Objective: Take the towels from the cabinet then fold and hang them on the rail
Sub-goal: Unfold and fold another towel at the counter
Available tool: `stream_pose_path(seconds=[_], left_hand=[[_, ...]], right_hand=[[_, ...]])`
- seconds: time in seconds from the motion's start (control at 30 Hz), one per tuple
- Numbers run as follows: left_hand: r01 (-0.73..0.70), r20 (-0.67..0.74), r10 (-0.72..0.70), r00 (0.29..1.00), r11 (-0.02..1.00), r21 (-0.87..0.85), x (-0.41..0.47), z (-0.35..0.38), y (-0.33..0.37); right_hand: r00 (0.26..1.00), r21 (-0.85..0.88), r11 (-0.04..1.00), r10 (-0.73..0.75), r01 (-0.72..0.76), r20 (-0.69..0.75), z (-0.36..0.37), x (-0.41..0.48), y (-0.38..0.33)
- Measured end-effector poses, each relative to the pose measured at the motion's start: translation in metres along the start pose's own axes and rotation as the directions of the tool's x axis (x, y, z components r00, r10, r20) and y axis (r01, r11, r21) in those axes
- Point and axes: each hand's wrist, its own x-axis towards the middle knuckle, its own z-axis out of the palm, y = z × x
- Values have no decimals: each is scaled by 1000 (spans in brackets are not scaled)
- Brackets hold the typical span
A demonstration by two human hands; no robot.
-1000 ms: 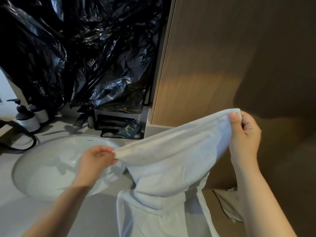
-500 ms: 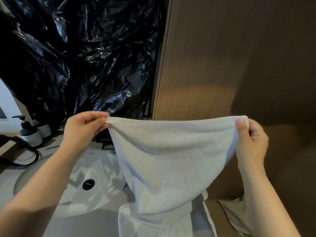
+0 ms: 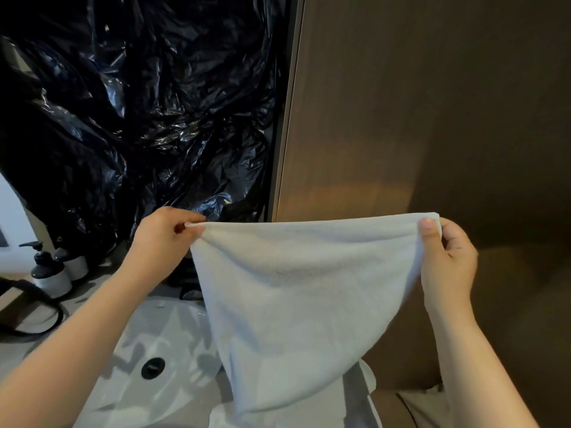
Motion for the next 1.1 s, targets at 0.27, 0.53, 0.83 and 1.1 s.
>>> stream_pose_path(seconds=[0.27,0.53,0.83,1.1], left_hand=[[-14,-107,3,994,994,-111,55,-29,25],[-43,-258,-33,966,959,-281,38,-20,34],[-36,-246,-25,969,970,-242,25,-14,28],[136,-86,-162,983,958,-254,5,10,3]], right_hand=[[978,-13,981,-193,193,-73,3,36,-40],[967,-53,973,-229,224,-110,-3,34,-31],[992,-46,994,-101,98,-75,-13,19,-16],[1000,-143,990,-17,18,6,-9,1,19]])
